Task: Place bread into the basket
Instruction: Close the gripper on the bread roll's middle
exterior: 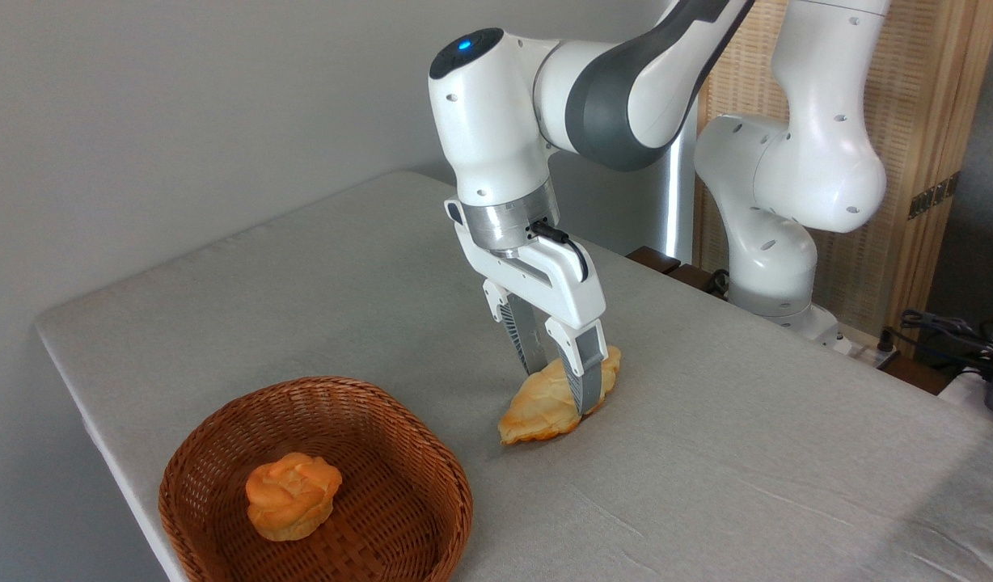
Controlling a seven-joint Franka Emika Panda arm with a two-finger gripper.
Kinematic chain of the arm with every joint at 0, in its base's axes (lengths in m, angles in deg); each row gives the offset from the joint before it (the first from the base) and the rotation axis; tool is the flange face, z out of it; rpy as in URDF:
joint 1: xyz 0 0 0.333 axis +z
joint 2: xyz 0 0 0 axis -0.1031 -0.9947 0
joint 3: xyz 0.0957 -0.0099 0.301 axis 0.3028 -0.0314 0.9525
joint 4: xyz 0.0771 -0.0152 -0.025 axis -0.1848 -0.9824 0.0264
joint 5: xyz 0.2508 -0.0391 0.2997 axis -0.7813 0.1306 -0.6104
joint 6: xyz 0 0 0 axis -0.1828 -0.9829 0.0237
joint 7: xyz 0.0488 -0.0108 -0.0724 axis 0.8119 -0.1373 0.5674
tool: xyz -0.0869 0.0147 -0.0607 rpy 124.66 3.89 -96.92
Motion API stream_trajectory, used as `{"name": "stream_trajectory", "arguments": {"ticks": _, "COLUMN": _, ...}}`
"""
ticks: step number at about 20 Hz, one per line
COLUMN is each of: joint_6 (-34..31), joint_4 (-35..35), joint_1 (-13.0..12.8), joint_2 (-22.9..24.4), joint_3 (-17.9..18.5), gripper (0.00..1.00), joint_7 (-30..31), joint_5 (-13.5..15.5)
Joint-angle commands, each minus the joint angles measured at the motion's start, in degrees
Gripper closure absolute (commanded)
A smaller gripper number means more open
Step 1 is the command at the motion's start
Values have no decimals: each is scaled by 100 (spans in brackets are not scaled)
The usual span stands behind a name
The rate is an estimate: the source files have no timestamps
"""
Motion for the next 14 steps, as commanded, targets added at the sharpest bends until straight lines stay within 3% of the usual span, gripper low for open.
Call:
{"name": "stream_trajectory", "arguments": {"ticks": 1, "joint_6": 162, "joint_4": -170, "joint_1": 0, "joint_2": 63, "joint_3": 44, "gripper": 0, "joint_7": -141, "joint_5": -102}}
{"name": "stream_trajectory", "arguments": {"ticks": 3, "joint_6": 179, "joint_4": -179, "joint_1": 0, "joint_2": 54, "joint_3": 44, "gripper": 2, "joint_7": -133, "joint_5": -93}}
{"name": "stream_trajectory", "arguments": {"ticks": 4, "joint_6": 188, "joint_4": -179, "joint_1": 0, "joint_2": 54, "joint_3": 44, "gripper": 18, "joint_7": -132, "joint_5": -93}}
{"name": "stream_trajectory", "arguments": {"ticks": 5, "joint_6": 180, "joint_4": -179, "joint_1": 0, "joint_2": 54, "joint_3": 44, "gripper": 41, "joint_7": -115, "joint_5": -84}}
{"name": "stream_trajectory", "arguments": {"ticks": 6, "joint_6": 180, "joint_4": -179, "joint_1": 0, "joint_2": 36, "joint_3": 44, "gripper": 50, "joint_7": -115, "joint_5": -76}}
{"name": "stream_trajectory", "arguments": {"ticks": 10, "joint_6": 180, "joint_4": -179, "joint_1": -35, "joint_2": 28, "joint_3": 44, "gripper": 57, "joint_7": -124, "joint_5": -76}}
{"name": "stream_trajectory", "arguments": {"ticks": 14, "joint_6": 171, "joint_4": -179, "joint_1": -36, "joint_2": 19, "joint_3": 44, "gripper": 58, "joint_7": -124, "joint_5": -76}}
